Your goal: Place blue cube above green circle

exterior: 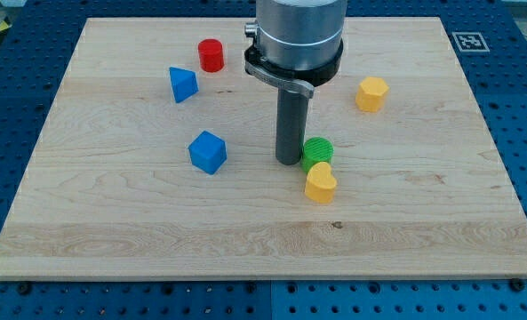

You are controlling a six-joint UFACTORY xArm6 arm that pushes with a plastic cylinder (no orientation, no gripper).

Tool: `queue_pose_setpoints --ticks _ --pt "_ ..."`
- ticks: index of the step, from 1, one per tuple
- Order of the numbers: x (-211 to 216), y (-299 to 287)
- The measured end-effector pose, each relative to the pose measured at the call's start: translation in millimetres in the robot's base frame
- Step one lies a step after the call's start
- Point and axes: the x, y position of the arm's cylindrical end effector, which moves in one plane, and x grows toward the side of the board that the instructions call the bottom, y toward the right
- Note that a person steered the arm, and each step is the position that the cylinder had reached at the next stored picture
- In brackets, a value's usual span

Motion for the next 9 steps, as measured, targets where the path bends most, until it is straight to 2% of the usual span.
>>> queue_pose_setpoints --ticks 2,4,5,8,9 --pt "1.0 -58.0" --pt "39.0 -74.1" --pt "40.9 -98.6" --pt "40.9 -99.0" --pt "14.2 -128.1"
